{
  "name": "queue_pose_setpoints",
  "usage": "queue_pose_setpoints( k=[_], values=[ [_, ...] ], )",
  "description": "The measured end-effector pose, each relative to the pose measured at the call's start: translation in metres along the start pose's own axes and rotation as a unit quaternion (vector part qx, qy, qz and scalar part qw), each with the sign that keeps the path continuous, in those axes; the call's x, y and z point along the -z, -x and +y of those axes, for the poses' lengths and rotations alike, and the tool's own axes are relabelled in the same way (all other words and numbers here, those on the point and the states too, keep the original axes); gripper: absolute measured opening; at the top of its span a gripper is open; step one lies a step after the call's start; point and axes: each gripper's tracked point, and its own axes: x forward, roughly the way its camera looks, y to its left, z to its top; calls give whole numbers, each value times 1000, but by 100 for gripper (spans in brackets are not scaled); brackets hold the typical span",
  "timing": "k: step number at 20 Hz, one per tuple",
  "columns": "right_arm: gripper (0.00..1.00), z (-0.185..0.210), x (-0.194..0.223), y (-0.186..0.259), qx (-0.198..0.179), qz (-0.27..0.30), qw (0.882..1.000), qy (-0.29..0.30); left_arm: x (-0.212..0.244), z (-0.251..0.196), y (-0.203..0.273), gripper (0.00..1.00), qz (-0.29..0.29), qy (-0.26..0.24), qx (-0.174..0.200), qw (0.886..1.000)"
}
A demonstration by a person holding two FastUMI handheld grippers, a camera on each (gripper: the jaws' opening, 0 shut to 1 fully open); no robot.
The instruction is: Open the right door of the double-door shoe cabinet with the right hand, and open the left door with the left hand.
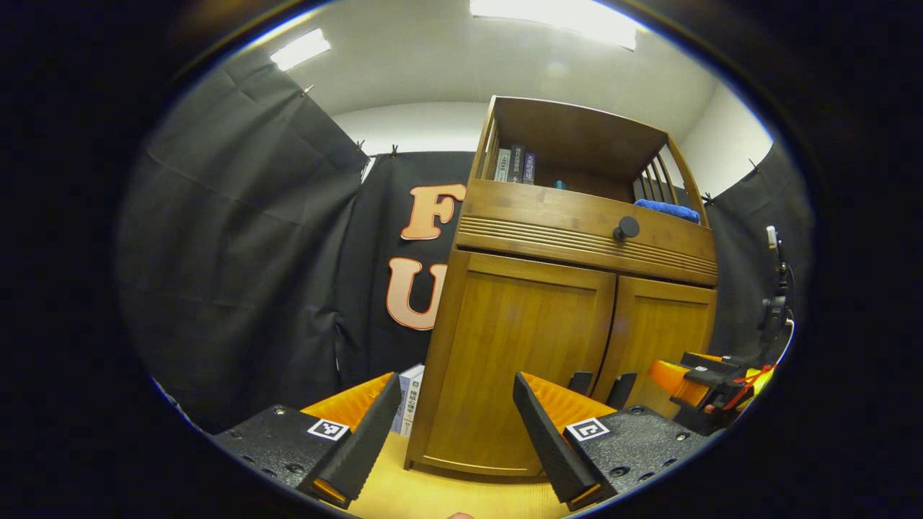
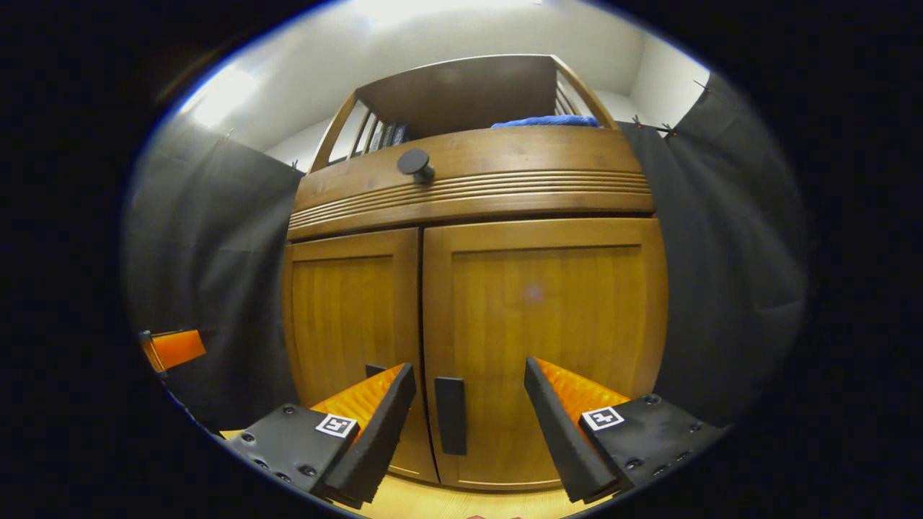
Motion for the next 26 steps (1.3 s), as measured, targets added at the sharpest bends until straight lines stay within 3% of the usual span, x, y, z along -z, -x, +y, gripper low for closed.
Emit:
queue_pose_setpoints(
  k=[1, 2, 5, 8, 13, 19, 22, 24, 25, 26],
  values=[
    [97, 3, 7, -9, 1, 3, 1000, 3, 0, 2, 1, 91, -3, 2, -2, 1000],
    [90, 5, 14, -15, 4, 5, 1000, 5, -1, 6, 0, 91, -4, 3, -1, 1000],
    [90, 5, 38, -33, 25, 10, 1000, 17, -6, 2, 2, 91, -11, 2, 5, 1000],
    [90, 6, 57, -48, 35, 26, 999, 21, -5, 4, 4, 98, -11, 8, 5, 1000],
    [91, -2, 87, -61, 50, 66, 997, -6, -3, 4, 2, 94, -6, -10, 4, 1000],
    [86, -6, 84, -61, 74, 66, 995, 19, -3, 7, 5, 91, -10, -17, 8, 1000],
    [86, -6, 85, -60, 70, 67, 995, 26, -2, 10, 2, 98, -6, -22, 9, 1000],
    [80, -2, 86, -62, 56, 69, 996, 22, 1, 10, 2, 98, -1, -19, 13, 1000],
    [62, -2, 86, -61, 51, 69, 996, 21, 2, 10, 0, 94, 1, -19, 14, 1000],
    [57, -2, 87, -62, 46, 69, 996, 19, 3, 11, 1, 91, 3, -19, 15, 1000]
  ],
)
